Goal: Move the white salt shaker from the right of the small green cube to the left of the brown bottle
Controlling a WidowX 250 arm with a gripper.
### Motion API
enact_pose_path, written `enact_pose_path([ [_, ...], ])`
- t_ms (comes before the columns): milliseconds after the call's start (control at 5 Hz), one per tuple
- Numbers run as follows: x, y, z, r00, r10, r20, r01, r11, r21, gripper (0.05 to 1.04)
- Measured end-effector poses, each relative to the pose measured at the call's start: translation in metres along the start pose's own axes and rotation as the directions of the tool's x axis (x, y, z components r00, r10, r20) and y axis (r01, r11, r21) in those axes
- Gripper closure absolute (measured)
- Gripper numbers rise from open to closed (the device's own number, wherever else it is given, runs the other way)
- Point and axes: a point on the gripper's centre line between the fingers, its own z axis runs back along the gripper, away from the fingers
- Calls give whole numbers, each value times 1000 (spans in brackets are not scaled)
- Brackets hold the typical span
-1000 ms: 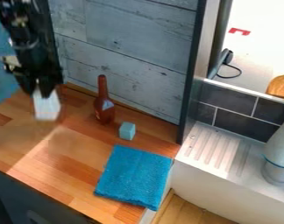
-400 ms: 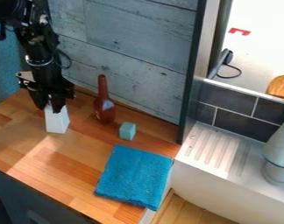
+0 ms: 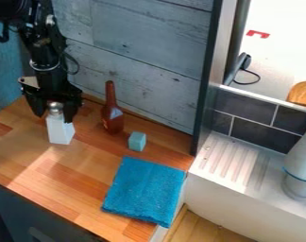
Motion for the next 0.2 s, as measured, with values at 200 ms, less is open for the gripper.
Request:
enact_pose_path([
  [200,2,-3,33,999,24,30,-23,999,-37,77],
])
